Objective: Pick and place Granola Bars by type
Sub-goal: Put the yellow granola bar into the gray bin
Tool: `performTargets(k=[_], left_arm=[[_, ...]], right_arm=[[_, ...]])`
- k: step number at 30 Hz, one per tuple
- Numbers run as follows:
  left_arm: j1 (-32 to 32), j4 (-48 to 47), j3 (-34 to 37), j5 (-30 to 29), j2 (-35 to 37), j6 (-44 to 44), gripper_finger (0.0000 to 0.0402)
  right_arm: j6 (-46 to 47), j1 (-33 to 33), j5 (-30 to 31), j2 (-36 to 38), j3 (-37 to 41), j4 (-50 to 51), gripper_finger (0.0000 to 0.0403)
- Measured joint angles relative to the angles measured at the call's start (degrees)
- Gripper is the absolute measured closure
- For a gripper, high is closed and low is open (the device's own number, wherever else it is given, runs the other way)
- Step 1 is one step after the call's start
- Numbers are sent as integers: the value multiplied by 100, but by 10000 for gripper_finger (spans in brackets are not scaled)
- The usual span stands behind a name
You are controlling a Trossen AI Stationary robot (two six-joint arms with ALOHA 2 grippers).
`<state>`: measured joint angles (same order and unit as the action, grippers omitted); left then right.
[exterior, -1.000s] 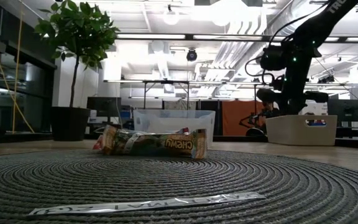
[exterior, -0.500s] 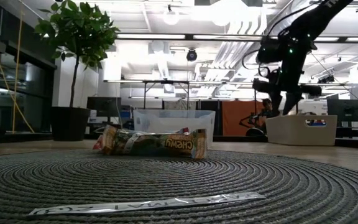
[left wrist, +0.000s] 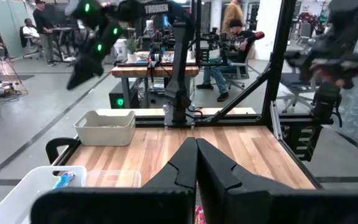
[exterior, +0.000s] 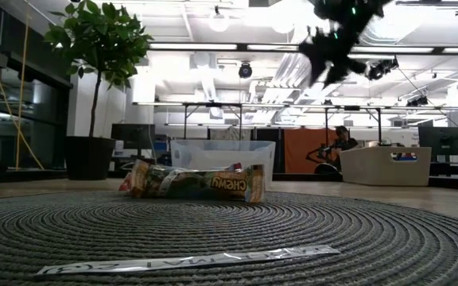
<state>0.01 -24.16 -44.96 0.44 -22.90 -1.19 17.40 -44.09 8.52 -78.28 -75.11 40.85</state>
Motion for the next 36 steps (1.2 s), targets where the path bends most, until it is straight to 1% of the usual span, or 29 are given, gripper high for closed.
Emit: performTargets(k=[6,9,14,19,24,29,32,36], left_arm=[[0,0,0,0,-1,1,401],[0,0,-1,0,-2,0,401],[0,0,1,0,0,1,401],[0,-2,-1,1,0,0,401],[0,0,1,1,0,2,401],[0,0,-1,-1,0,0,401],[0,0,-1,0,0,2,401],[0,0,0,0,-2,0,401]], right_arm=[[-548,763,-268,3,-909,2,235],[-606,1270,-397,4,-1197,1,235],[-566,2213,-703,7,-1384,-84,235],[-189,3154,-791,-8,-1379,-390,235],[37,4081,-525,-178,-1379,-884,235],[-48,4876,-254,-656,-1379,-1415,235],[-165,5203,13,-1074,-1378,-1474,235],[-151,5419,294,-1654,-1375,-1468,236]])
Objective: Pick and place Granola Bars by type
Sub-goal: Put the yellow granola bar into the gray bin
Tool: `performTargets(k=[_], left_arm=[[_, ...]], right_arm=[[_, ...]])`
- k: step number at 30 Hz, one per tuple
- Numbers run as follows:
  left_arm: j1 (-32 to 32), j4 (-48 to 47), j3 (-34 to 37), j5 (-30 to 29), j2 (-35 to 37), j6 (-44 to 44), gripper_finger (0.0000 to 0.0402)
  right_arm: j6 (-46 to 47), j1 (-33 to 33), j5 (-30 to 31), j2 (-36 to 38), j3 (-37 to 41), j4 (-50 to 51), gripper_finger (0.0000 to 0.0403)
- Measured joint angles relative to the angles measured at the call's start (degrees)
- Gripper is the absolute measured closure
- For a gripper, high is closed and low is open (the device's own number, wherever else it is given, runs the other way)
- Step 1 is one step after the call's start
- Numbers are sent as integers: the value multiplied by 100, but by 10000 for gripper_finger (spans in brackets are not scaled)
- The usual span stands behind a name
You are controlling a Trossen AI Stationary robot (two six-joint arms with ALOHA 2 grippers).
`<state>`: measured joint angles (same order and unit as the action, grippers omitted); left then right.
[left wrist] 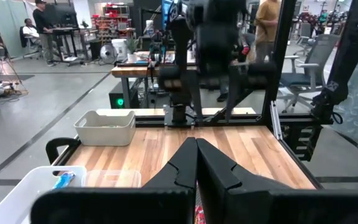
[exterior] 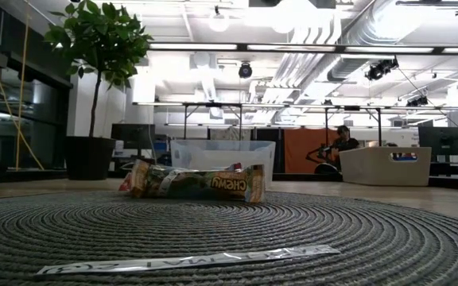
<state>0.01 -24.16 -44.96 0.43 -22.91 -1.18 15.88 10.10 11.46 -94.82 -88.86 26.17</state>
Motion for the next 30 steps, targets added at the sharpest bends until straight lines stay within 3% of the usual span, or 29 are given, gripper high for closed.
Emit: performTargets(k=[12,24,30], left_arm=[[0,0,-1,1,0,0,401],[0,-2,-1,1,1,-1,401],[0,-2,-1,0,2,1,401]], right_arm=[[226,332,-270,-1462,4,23,232],[726,710,-404,-1594,208,542,212],[1514,910,-398,-1594,672,498,211]])
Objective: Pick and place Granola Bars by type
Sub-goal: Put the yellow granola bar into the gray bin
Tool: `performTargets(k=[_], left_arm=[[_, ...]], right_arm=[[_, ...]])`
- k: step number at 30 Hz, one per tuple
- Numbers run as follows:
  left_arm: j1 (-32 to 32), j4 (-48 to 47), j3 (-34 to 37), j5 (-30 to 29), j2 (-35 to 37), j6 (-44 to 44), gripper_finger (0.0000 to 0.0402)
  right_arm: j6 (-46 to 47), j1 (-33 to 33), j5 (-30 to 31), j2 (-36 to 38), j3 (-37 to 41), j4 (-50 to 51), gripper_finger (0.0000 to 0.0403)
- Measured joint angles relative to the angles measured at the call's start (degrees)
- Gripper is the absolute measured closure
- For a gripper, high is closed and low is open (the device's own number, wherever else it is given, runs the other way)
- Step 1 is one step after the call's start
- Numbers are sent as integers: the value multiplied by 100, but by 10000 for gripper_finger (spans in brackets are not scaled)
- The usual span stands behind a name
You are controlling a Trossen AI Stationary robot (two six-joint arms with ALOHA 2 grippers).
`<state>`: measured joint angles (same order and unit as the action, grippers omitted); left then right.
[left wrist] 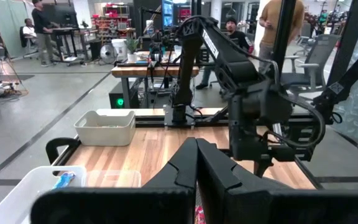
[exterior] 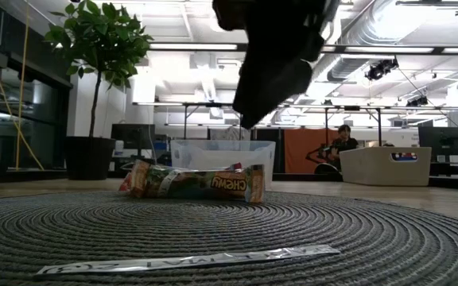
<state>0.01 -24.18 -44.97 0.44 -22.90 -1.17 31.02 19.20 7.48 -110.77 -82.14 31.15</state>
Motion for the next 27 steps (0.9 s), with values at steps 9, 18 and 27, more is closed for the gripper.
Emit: performTargets(k=[9,18,27], left_arm=[[0,0,0,1,0,-2,401],[0,2,2,-1,0,0,401],[0,2,0,1,0,0,401]], right_arm=[[507,127,214,0,576,-354,211],[520,31,607,1,804,-688,211],[645,-82,574,1,1167,-1192,211]])
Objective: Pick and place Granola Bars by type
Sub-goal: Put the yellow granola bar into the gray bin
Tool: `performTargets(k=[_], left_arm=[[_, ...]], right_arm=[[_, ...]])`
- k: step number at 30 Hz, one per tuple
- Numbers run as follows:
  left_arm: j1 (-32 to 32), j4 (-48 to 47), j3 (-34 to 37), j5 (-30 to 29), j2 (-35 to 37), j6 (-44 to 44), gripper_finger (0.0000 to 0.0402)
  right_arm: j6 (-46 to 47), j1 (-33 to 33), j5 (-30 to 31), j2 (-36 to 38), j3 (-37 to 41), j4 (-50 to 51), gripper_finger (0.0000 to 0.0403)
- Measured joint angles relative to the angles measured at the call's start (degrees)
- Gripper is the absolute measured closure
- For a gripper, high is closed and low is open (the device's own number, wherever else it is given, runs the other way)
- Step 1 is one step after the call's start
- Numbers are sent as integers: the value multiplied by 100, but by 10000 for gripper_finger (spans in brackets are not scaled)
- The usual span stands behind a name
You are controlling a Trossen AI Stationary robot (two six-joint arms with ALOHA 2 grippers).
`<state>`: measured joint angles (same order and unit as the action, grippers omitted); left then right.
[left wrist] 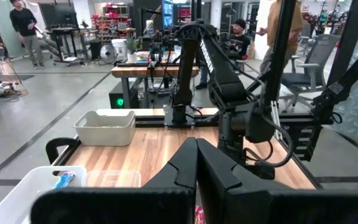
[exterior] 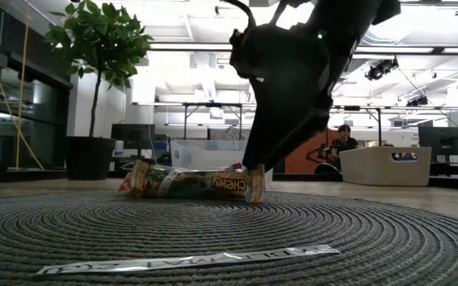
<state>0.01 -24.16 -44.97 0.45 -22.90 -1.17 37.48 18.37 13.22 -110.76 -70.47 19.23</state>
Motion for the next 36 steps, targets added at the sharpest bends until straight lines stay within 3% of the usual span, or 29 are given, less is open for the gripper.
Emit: performTargets(k=[15,36], left_arm=[[0,-2,1,-1,-1,-1,401],[0,-2,0,0,-2,-2,401]], right_arm=[[-22,-2,26,2,205,-623,212],[-193,-59,109,-81,201,-734,213]])
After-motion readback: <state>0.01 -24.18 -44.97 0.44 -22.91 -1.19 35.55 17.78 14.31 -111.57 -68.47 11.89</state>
